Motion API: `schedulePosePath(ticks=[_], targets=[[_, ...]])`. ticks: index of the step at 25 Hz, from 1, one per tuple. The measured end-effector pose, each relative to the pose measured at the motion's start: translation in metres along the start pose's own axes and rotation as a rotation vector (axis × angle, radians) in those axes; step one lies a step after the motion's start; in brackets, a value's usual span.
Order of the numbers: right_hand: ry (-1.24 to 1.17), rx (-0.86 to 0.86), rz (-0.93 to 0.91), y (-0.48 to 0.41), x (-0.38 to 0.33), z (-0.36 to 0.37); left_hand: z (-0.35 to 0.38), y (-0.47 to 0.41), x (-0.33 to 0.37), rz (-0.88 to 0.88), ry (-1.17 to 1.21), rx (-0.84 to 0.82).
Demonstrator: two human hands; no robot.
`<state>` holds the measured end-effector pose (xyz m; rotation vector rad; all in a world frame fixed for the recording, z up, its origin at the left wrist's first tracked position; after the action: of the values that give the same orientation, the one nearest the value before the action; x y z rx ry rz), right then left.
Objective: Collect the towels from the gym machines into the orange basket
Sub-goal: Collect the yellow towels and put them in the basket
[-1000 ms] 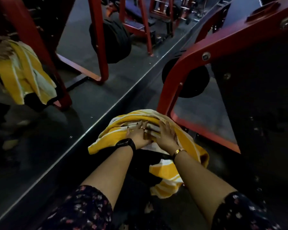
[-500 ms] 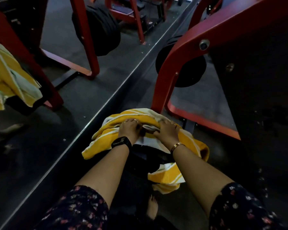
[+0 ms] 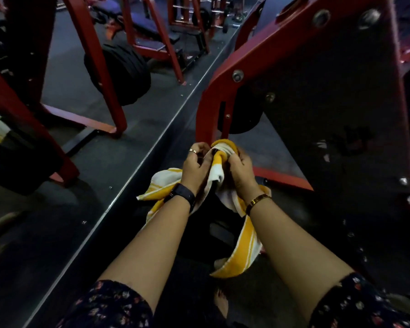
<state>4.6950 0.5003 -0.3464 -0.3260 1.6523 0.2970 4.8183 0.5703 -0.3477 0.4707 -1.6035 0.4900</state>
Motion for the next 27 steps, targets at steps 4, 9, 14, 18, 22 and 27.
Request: schedulePosePath(ticks=[4,9,14,18,22,27], targets=[[-0.131,0.142,-0.081,0.034,-0.047,-0.05,0.05,0.027,0.038,0.021,0.116,-0.162],[-0.162,0.233,-0.201,0.076,-0.096,-0.121,0.118,0.075,0.098,0.19,0.066,-0.454],[-0.193,0.341,-0.16,0.114,-0.108,-0.219,0.212,0.126,0.149,0.248,0.016,-0.657],[-0.296,0.35,0.019,0.166,-0.075,-0.306,0.306,0.192,0.16,0.187,0.057,-0.819],[-0.303,0.471,0.008,0.221,-0.069,-0.412,0.404,0.259,0.162,0.207,-0.027,-0.897],[-0.159,0.624,-0.008,0.273,-0.057,-0.519,0.494,0.313,0.17,0.236,-0.027,-0.958]])
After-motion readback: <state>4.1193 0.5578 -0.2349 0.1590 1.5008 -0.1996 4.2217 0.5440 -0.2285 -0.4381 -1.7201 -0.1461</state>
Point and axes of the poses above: each hand's wrist, its own y-axis away from the middle knuckle, its own z-axis out of the palm, x = y × z, the point moved 9 cm from there along -y, towards the middle knuckle, and after that the axes turned 3 degrees about -z, right-handed, at the moved point
